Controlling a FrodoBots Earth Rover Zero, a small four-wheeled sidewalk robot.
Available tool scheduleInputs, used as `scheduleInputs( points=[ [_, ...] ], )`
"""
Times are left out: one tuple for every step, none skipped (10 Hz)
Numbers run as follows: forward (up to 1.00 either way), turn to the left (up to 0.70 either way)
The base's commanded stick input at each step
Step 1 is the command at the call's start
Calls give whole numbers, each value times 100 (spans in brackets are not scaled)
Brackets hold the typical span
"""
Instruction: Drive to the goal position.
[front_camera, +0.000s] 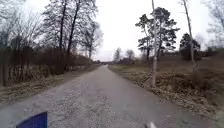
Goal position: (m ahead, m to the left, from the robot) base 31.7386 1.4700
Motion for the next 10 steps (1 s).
scheduleInputs(
  points=[
    [70, -19],
    [70, -35],
    [70, -35],
    [70, -35],
    [70, -35],
    [70, -35],
    [70, -35],
    [70, -35],
    [70, -35],
    [70, -17]
  ],
)
